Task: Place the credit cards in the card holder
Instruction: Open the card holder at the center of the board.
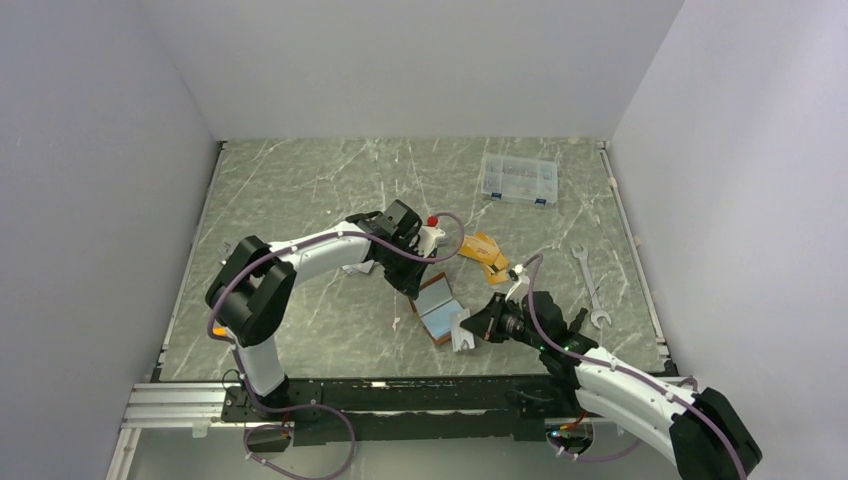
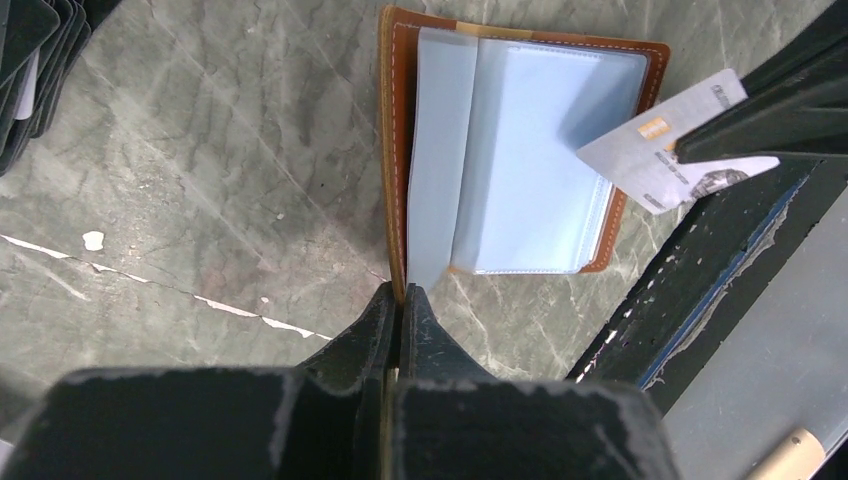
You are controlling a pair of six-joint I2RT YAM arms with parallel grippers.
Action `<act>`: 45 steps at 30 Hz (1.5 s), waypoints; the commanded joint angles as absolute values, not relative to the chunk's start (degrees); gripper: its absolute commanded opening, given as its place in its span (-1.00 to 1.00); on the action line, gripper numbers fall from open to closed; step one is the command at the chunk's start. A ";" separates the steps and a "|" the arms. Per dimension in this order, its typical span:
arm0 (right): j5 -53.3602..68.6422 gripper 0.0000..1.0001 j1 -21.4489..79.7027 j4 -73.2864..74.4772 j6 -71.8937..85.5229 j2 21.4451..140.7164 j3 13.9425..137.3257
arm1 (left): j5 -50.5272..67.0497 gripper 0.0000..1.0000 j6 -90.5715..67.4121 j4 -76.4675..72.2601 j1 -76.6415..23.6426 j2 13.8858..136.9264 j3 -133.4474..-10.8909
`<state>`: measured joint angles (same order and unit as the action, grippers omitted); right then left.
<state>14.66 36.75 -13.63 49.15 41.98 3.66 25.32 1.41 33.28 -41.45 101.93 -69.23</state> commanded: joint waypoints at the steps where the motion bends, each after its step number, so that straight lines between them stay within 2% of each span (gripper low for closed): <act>1: 15.21 -1.00 36.47 -12.67 49.71 42.75 2.46 | 26.49 -1.00 2.00 34.16 -41.81 102.15 -71.09; 15: 14.11 -1.00 36.21 -10.44 48.66 46.42 5.67 | 28.11 -1.00 2.21 34.75 -41.53 102.98 -71.89; 23: 15.31 -1.00 36.03 -14.22 50.14 49.62 3.75 | 28.28 -1.00 1.90 34.16 -41.48 102.31 -71.53; 35: 17.53 -1.00 35.73 -14.32 49.27 48.48 3.18 | 27.79 -1.00 1.92 33.58 -41.12 101.70 -70.62; 45: 21.06 -1.00 35.55 -8.66 50.29 45.54 3.54 | 28.26 -1.00 2.33 35.31 -40.89 102.55 -72.32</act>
